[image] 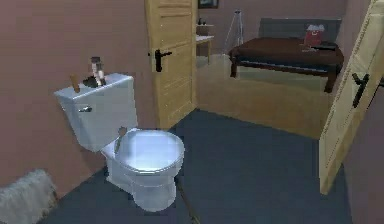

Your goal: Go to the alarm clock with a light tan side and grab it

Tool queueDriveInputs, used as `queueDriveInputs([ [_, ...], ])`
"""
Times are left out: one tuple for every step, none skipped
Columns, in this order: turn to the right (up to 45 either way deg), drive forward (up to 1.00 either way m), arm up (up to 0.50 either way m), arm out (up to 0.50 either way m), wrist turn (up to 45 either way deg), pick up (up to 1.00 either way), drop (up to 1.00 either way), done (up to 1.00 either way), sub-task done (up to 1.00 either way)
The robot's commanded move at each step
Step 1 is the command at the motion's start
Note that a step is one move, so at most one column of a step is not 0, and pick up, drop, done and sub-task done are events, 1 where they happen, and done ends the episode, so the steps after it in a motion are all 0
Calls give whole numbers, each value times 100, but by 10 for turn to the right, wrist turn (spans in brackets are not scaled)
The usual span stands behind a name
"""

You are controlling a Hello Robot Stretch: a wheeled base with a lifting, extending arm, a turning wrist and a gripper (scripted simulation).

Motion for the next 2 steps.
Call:
queueDriveInputs([
  [0,20,0,0,0,0,0,0,0],
  [270,0,0,0,0,0,0,0,0],
])
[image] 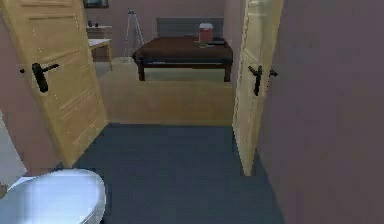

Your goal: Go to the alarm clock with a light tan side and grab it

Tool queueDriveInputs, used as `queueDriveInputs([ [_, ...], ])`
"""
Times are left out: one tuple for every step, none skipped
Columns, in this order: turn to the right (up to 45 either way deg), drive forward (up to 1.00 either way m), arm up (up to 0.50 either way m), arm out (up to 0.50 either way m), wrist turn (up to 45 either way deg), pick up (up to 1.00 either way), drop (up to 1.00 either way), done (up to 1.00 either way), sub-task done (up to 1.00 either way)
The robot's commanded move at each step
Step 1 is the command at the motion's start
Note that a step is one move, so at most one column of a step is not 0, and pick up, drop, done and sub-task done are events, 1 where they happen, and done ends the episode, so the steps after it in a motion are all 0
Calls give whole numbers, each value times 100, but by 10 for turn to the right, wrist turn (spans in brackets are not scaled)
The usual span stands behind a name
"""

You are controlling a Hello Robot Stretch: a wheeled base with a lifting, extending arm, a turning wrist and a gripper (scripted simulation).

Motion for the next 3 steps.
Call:
queueDriveInputs([
  [0,100,0,0,0,0,0,0,0],
  [180,0,0,0,0,0,0,0,0],
  [0,5,0,0,0,0,0,0,0],
])
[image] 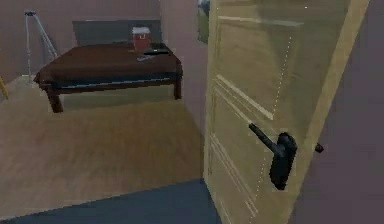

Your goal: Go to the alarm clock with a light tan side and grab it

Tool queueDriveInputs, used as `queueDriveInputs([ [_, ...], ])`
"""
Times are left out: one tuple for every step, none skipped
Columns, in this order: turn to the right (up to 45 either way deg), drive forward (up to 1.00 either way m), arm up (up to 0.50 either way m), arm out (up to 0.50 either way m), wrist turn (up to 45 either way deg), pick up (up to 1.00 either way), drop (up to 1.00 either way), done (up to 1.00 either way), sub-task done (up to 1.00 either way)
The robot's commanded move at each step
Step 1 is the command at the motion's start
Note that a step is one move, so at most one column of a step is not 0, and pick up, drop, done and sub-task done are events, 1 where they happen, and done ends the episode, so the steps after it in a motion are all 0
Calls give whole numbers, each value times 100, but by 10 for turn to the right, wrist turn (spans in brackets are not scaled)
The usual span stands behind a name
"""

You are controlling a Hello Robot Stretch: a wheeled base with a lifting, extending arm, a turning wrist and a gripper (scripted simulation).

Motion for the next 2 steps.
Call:
queueDriveInputs([
  [-420,0,0,0,0,0,0,0,0],
  [0,100,0,0,0,0,0,0,0],
])
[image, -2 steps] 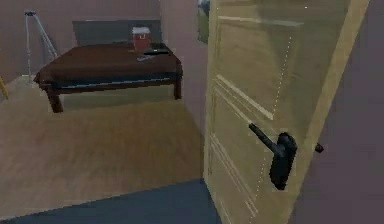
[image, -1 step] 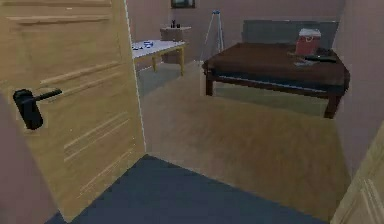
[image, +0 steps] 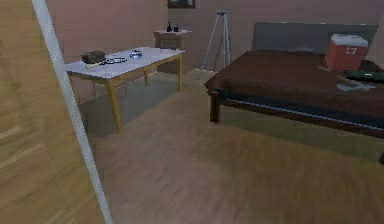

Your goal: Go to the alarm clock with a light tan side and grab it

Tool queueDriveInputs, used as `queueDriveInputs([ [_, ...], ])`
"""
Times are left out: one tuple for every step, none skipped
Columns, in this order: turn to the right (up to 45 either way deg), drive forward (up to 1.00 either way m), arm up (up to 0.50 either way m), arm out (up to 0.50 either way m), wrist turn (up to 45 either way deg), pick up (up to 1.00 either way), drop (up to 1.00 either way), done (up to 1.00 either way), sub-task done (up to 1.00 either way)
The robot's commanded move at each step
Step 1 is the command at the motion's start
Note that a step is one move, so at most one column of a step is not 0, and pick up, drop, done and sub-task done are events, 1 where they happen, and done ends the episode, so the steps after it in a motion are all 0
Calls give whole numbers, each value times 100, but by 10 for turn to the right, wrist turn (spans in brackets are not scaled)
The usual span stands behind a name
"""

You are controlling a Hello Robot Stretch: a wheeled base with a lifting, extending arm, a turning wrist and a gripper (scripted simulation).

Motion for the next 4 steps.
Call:
queueDriveInputs([
  [0,85,0,0,0,0,0,0,0],
  [-360,0,0,0,0,0,0,0,0],
  [-30,0,0,0,0,0,0,0,0],
  [0,55,0,0,0,0,0,0,0],
])
